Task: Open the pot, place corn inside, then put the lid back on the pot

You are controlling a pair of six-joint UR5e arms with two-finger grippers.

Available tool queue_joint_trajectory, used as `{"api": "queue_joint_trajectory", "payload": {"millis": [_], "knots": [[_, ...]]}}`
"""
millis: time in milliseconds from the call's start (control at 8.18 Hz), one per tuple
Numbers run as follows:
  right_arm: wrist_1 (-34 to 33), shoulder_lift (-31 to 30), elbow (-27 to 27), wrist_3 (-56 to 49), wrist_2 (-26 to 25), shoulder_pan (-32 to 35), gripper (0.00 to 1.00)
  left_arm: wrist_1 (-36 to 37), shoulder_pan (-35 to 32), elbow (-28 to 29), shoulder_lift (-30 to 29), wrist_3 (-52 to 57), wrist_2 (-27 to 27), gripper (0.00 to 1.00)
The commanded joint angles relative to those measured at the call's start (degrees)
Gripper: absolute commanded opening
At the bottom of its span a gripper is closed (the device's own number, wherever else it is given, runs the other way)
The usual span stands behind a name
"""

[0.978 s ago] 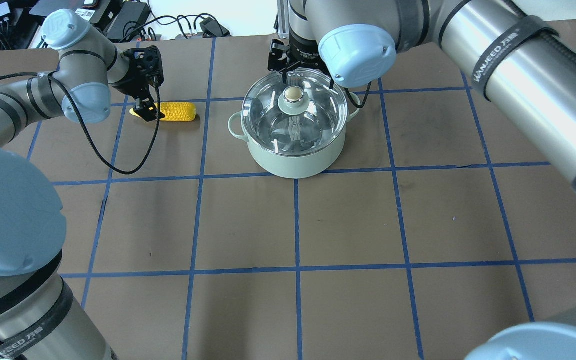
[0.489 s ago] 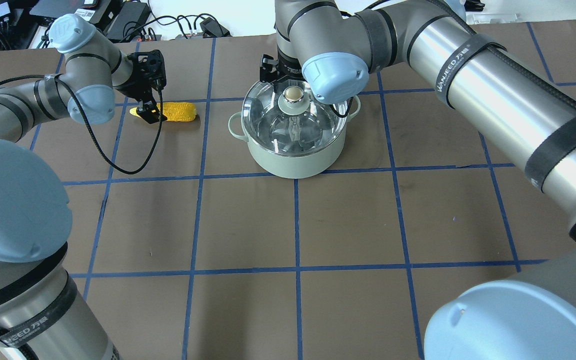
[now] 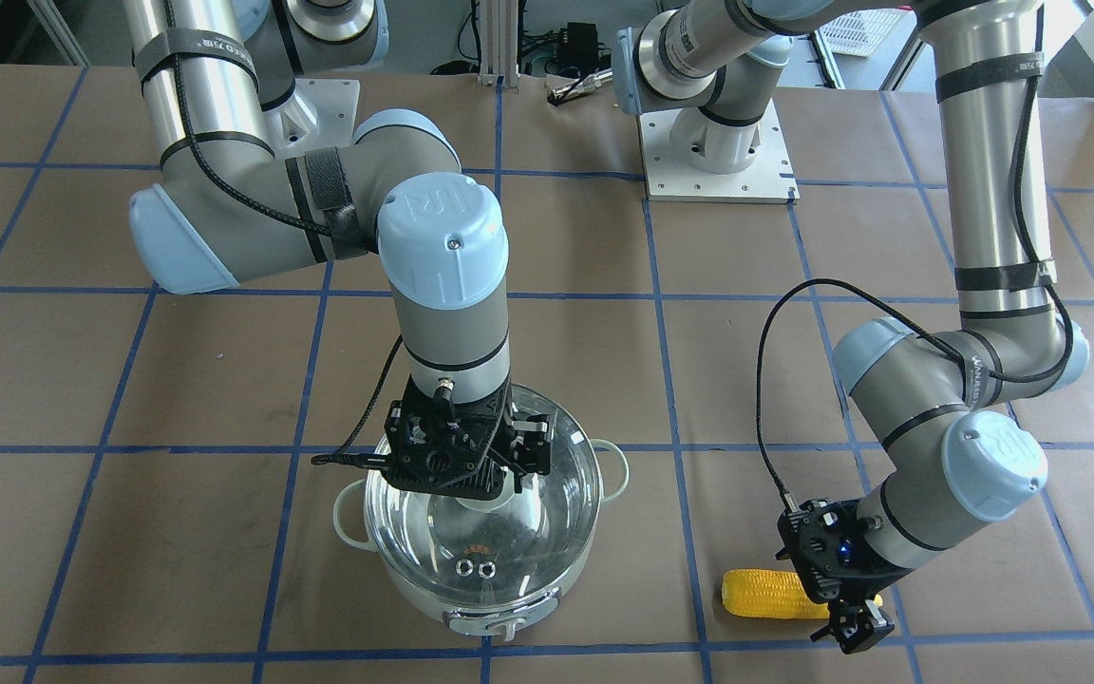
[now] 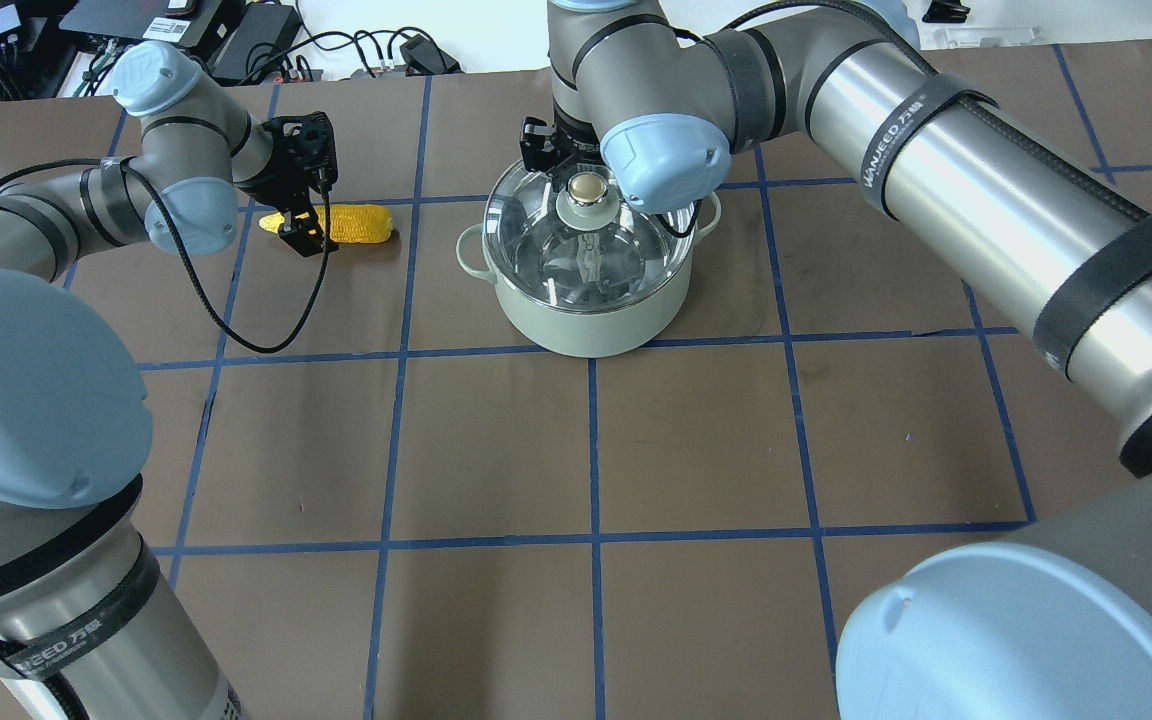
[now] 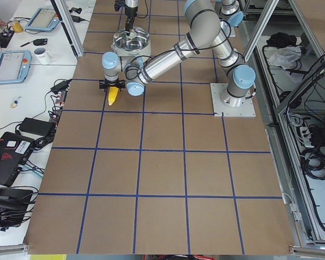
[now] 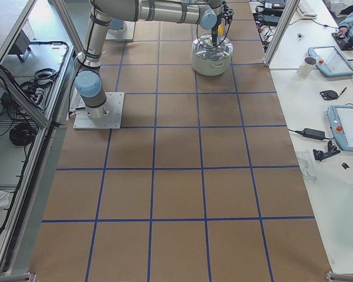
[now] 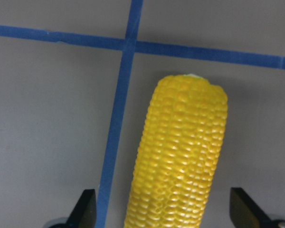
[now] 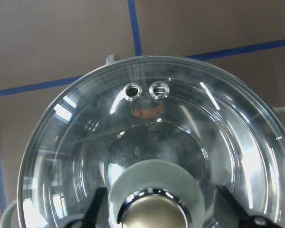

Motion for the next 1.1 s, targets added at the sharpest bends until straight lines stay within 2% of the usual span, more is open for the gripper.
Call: {"api": "queue_joint_trajectory", "payload": {"millis": [0,122,245,367,612,734,978], "knots": [[0.0,0.2,0.1,-0.2,0.2,0.0,0.69,0.0,0.0,-0.1,-0.5,-0.4,0.5,0.9],[0.0,0.1,0.1,-0.3,0.2,0.0,0.55,0.0,0.0,-0.1,-0.4,-0.3,1.3,0.3],[0.0,0.1,0.1,-0.3,0.5,0.0,0.42,0.0,0.0,-0.1,-0.4,0.1,4.3,0.0],[0.0,0.1,0.0,-0.4,0.7,0.0,0.35,-0.1,0.0,-0.1,0.0,0.4,6.4,0.0],[0.0,-0.4,-0.4,-0.6,0.8,0.0,0.34,-0.1,-0.1,-0.1,2.8,0.3,7.8,0.0],[0.1,-1.0,-0.6,-0.8,0.9,0.0,0.34,-0.4,-0.1,-0.1,5.2,0.3,9.7,0.0],[1.7,-4.1,-0.7,-3.8,0.9,-0.1,0.34,-1.1,-0.1,-0.3,10.9,-0.4,10.0,0.0]]}}
